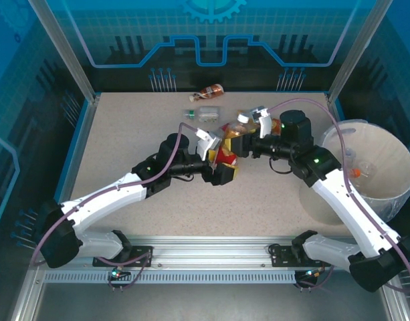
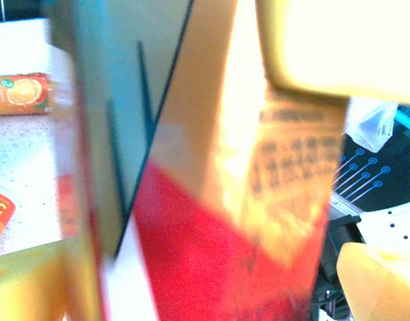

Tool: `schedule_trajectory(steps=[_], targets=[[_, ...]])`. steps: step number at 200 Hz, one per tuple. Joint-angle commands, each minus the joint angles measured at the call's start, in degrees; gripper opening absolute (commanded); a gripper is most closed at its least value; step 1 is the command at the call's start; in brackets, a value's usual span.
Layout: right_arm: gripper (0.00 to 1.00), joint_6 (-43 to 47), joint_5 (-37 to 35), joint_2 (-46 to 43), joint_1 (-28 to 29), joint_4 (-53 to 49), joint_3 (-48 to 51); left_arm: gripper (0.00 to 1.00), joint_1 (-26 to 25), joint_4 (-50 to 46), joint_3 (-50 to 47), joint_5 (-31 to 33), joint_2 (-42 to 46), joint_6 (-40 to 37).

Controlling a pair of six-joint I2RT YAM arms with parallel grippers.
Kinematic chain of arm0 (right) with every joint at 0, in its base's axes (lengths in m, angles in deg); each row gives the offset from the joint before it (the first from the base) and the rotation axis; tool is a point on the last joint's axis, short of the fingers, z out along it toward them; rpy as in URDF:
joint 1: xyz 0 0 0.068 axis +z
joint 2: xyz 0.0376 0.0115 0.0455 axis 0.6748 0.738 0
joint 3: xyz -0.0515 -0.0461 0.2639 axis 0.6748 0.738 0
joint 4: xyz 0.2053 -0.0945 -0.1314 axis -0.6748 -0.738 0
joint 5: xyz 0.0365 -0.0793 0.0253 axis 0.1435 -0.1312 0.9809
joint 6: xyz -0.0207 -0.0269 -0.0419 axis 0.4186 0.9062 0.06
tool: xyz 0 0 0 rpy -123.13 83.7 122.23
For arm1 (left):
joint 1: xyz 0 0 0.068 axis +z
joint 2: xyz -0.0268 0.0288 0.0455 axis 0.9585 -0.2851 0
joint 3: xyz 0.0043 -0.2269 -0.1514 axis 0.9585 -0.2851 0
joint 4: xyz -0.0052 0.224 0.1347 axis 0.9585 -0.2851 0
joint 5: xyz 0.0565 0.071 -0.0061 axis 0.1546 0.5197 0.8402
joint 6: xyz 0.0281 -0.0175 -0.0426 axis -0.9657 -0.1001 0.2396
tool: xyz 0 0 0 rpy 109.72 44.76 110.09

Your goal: Put the plastic bottles in the bin

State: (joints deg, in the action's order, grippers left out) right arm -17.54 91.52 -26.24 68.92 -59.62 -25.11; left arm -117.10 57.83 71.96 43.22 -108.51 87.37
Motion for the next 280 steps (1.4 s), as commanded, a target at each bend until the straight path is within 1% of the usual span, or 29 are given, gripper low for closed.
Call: schedule_trajectory(steps=[1, 17, 38, 59, 96, 109, 126, 149, 161, 169, 190, 227, 249, 261, 280], targets=[[0.35, 3.8, -9.5, -2.2, -2.0, -7.5, -4.5, 0.99, 0.0, -1.7, 2.2, 1.1, 2.5, -2.8], [0.34, 5.5, -14.3, -3.8, -2.4, -10.7, -6.3, 0.99, 0.1, -0.7, 1.7, 3.5, 2.7, -2.2], [0.33, 7.8, -19.6, -6.4, -3.4, -13.7, -8.8, 0.99, 0.2, 1.7, 0.3, 9.2, 2.6, -0.2], [0.33, 10.3, -25.7, -8.7, -4.6, -16.3, -12.0, 0.99, 0.8, 4.3, -1.0, 13.2, 2.3, 1.6], [0.32, 14.7, -35.0, -12.3, -6.8, -18.3, -16.3, 0.99, 2.2, 5.9, -2.1, 17.6, 1.7, 5.1], [0.32, 16.3, -40.6, -12.7, -7.5, -20.2, -18.3, 0.99, 2.9, 5.9, -2.4, 18.7, 1.5, 6.4], [0.32, 19.1, -50.4, -13.0, -8.0, -22.6, -19.7, 0.99, 3.7, 6.0, -2.8, 19.9, 1.2, 8.2], [0.32, 25.0, -64.8, -12.4, -9.6, -23.6, -18.9, 0.99, 4.4, 5.5, -2.6, 22.4, 0.5, 10.1], [0.31, 27.7, -69.9, -11.7, -11.7, -23.1, -18.1, 0.99, 4.5, 5.3, -2.1, 23.3, -0.2, 10.8], [0.31, 28.7, -70.7, -11.1, -13.6, -23.1, -17.9, 0.99, 4.6, 5.5, -1.8, 23.4, -0.7, 11.0], [0.31, 30.0, -69.3, -10.1, -18.6, -23.2, -17.0, 0.99, 4.6, 6.2, -0.8, 23.5, -2.3, 11.5], [0.28, 36.5, -71.3, -10.6, -23.6, -18.3, -10.6, 0.99, 5.0, 8.0, -1.4, 26.0, -3.0, 12.4], [0.27, 40.0, -70.4, -10.6, -26.4, -14.8, -6.2, 0.99, 5.9, 8.8, -2.3, 25.9, -3.0, 14.1], [0.27, 42.0, -69.8, -10.1, -27.8, -13.2, -4.2, 0.99, 6.1, 8.8, -2.5, 25.8, -2.9, 15.0], [0.27, 45.0, -66.6, -9.1, -29.9, -12.5, -2.2, 0.99, 6.3, 7.6, -2.3, 25.8, -2.9, 15.6]])
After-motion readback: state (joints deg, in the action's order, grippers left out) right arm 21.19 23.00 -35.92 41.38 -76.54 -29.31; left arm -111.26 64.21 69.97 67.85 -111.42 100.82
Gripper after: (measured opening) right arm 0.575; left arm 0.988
